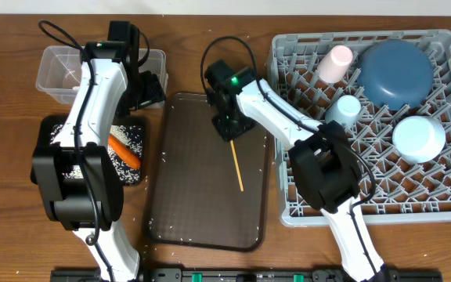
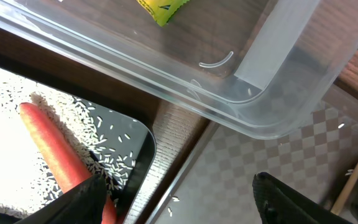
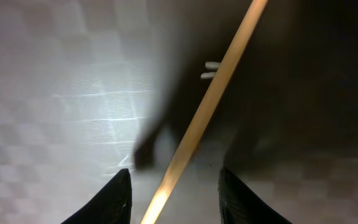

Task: Sort waste into correct bins and load items into the dishwasher rack
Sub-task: 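Return the right gripper to the tray and grasp the second chopstick, then carry the second chopstick into the rack's left side and release it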

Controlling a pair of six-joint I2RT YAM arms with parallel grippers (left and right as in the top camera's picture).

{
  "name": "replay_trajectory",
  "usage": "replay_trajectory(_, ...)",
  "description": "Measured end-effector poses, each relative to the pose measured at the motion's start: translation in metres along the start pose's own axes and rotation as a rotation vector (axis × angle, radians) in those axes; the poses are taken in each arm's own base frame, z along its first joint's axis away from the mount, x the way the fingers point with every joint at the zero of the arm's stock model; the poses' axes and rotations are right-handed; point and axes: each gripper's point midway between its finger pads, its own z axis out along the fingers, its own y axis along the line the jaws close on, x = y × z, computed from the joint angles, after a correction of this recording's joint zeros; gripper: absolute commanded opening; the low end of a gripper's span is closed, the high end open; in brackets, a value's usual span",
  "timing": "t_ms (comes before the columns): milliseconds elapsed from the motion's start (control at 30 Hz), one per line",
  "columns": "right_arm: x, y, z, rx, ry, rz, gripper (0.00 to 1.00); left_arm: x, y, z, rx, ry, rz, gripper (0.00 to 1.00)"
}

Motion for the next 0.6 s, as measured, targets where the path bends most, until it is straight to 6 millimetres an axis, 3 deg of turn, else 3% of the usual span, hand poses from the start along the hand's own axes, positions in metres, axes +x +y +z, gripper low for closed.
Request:
replay_trajectory(133, 0.002, -0.002, 0.001, 0.010, -0.011, -0.001, 0.31, 0.000, 0.000, 0.000, 0.000, 0.000, 0.000, 0.76)
replay_trajectory(333, 0.009, -0.010, 0.002, 0.055, -0.006, 0.010, 0.02, 0.000, 0.000, 0.000, -0.001, 0.000, 0.000, 0.76)
replay_trajectory(600, 0.009, -0.012, 0.001, 0.066, -0.007, 0.042, 0.01, 0.000, 0.000, 0.000, 0.000, 0.000, 0.000, 0.77)
